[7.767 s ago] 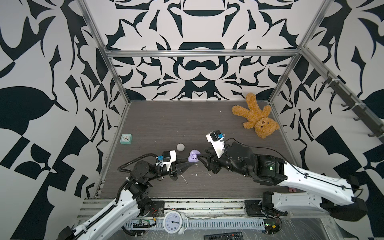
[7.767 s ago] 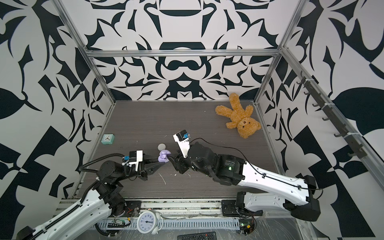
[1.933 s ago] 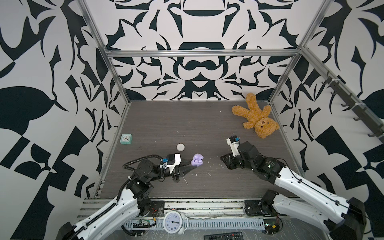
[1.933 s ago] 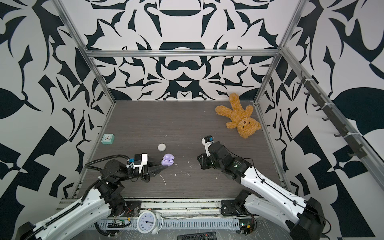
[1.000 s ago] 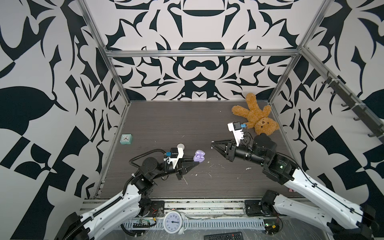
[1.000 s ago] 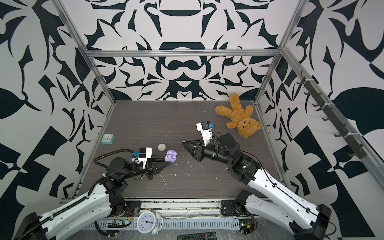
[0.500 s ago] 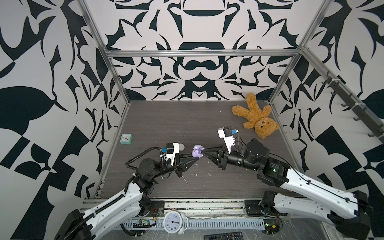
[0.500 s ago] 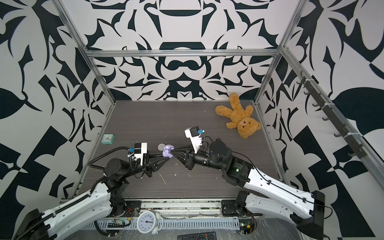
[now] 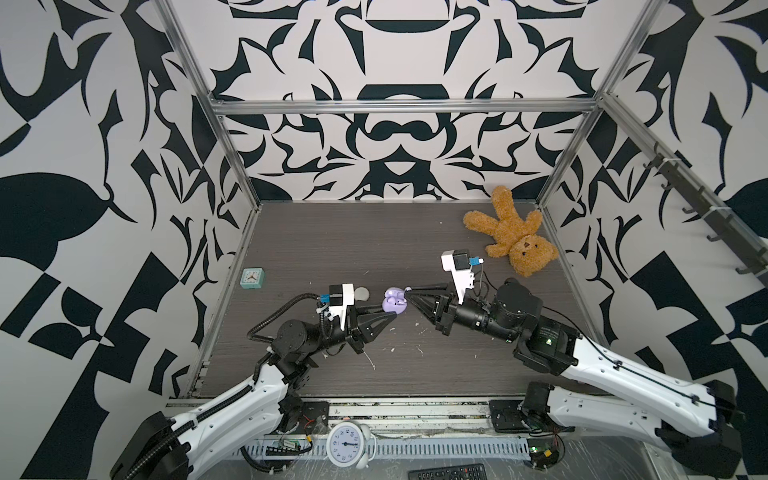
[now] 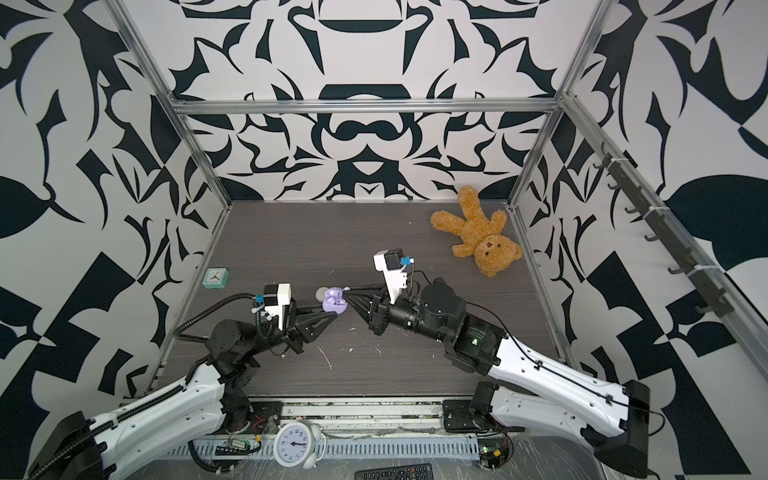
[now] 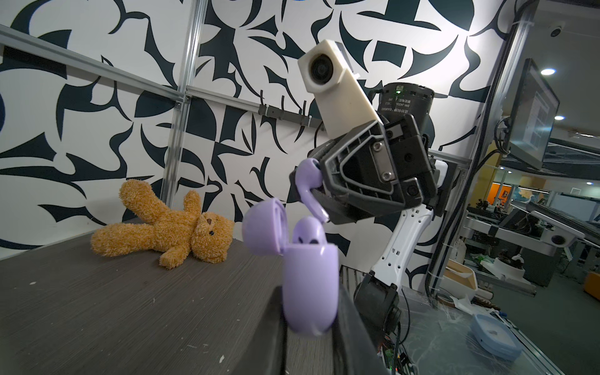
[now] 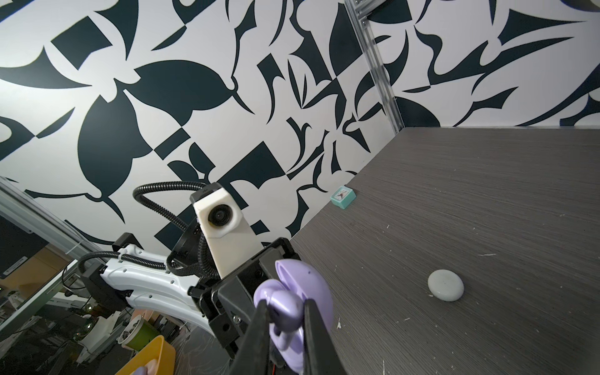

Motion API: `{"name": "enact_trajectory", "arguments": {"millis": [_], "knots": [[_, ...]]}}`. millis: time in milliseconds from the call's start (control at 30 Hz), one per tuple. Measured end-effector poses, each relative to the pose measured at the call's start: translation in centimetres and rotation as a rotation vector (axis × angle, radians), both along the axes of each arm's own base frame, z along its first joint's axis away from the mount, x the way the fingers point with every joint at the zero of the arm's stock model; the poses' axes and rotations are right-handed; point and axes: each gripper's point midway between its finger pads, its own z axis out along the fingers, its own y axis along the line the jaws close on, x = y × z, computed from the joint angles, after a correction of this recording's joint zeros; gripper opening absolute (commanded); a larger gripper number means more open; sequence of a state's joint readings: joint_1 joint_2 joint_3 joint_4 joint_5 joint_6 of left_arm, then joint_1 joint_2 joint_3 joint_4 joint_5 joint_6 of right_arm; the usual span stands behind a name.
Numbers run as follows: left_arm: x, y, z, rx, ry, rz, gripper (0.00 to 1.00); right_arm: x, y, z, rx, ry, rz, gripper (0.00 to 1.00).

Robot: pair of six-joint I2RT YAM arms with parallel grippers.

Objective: Insert the wireless bluetooth earbuds into the charging case
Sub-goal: 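Carry the earbud with the right gripper over the case held by the left, then lower the earbud into the empty slot of the lilac case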

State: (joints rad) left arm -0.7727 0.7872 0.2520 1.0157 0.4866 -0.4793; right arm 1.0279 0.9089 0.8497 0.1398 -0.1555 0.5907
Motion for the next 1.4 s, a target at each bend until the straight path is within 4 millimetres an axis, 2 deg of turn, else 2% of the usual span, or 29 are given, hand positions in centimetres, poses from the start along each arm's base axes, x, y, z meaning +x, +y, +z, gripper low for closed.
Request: {"name": "enact_trajectory", "arguments": {"millis": [267,567,967,1400], "knots": [[-0.1,0.0,0.3,-0.013,0.002,-0.008,0.00,0.0,0.4,0.2,0.009,-0.015,-0.002,0.18],[-0.2,-0.1,0.3,-0.018,0.010,-0.018,0.00,-0.2,1.5,-0.5,-0.005,-0.018,0.015,0.17],[-0.2,0.1,0.2,-0.037,0.021,-0.014,0.00,-0.4,1.7,-0.9,0.001,-0.023,0.014,0.17],[-0.3,0.4,1.0,-0.073,0.020,-0.016,0.00,-0.8,1.7,-0.1,0.036,-0.041,0.018,0.17]]}}
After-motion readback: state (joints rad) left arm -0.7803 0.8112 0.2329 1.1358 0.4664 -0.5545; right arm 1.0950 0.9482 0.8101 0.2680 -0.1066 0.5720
